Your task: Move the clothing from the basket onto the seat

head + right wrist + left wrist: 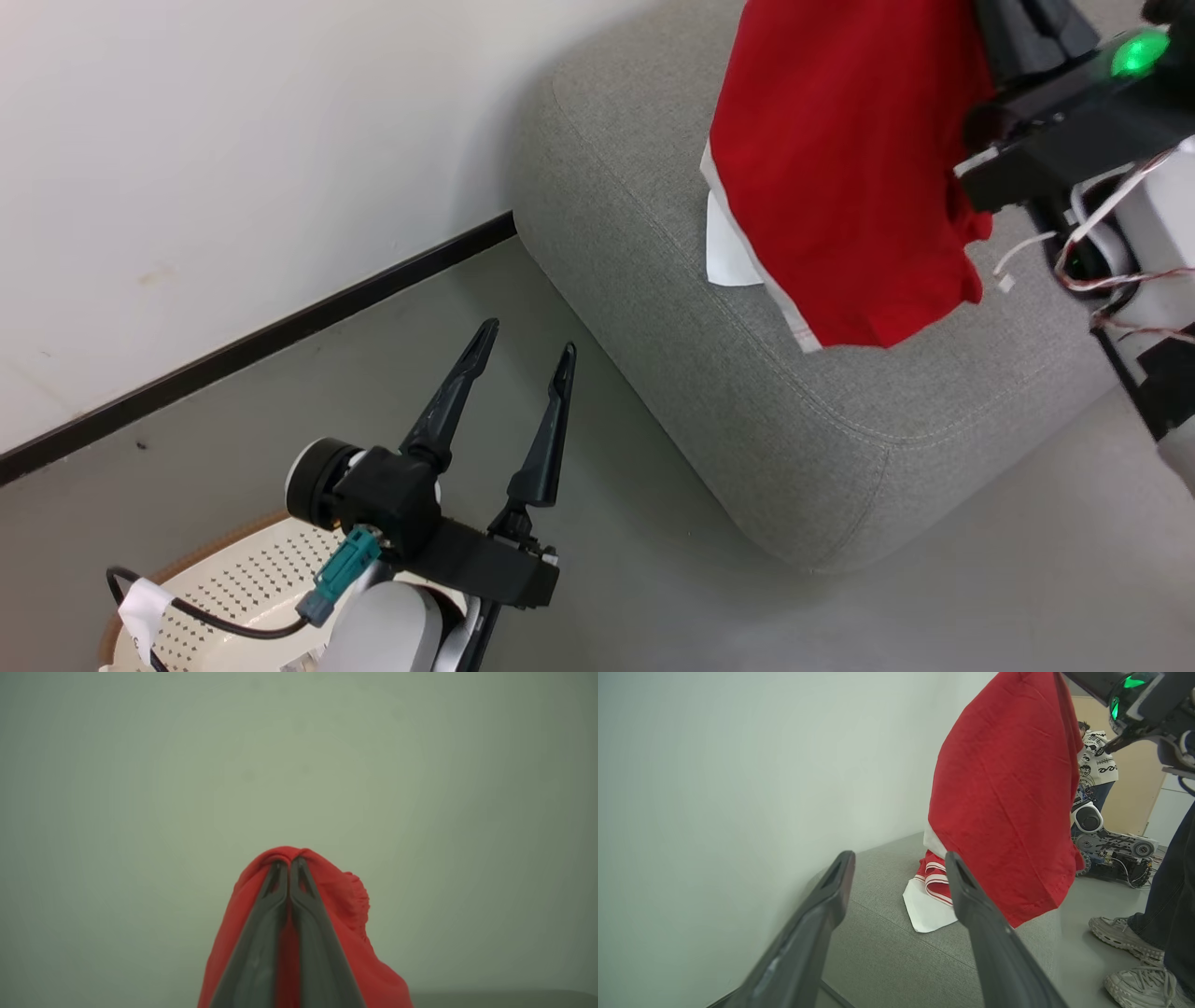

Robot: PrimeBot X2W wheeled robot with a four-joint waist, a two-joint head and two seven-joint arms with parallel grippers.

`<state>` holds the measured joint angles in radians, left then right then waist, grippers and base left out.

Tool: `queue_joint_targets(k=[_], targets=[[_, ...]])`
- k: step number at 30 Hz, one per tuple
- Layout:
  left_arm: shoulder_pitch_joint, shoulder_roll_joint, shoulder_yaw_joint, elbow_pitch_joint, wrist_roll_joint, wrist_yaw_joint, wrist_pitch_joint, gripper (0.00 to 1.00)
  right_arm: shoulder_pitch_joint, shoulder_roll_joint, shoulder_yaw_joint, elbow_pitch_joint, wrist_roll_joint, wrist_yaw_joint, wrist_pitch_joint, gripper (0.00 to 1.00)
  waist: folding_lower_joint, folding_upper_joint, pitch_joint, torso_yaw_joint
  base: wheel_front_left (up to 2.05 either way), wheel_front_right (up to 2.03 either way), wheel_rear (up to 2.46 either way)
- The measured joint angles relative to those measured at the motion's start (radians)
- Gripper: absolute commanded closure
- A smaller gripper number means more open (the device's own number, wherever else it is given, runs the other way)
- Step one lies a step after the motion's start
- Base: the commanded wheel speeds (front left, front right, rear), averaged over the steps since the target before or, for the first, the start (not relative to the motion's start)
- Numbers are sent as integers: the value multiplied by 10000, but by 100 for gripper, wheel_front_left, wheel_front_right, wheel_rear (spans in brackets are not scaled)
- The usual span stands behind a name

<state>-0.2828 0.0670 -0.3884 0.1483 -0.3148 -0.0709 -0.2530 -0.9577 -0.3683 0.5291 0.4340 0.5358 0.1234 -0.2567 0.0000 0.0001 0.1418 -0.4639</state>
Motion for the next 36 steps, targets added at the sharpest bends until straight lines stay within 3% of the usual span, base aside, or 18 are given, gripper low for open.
queue_joint_targets(k=[20, 26, 36], targets=[[-216, 128, -92, 40, 157, -104, 0, 0, -2233, -1417, -1325, 1264, -410, -136, -2, 100, 0, 0, 1192, 291, 0, 0, 0], [-449, 382, -117, 79, 270, -242, 0, 0, -2932, -2017, -1939, 2199, -422, -359, -2, 100, 2, 0, 1830, 427, 0, 0, 0], [-841, 702, -395, 188, 383, -359, 48, 0, -4090, -2692, -2786, 3133, -418, -1233, -2, 100, 2, 0, 2839, 701, 0, 0, 0]])
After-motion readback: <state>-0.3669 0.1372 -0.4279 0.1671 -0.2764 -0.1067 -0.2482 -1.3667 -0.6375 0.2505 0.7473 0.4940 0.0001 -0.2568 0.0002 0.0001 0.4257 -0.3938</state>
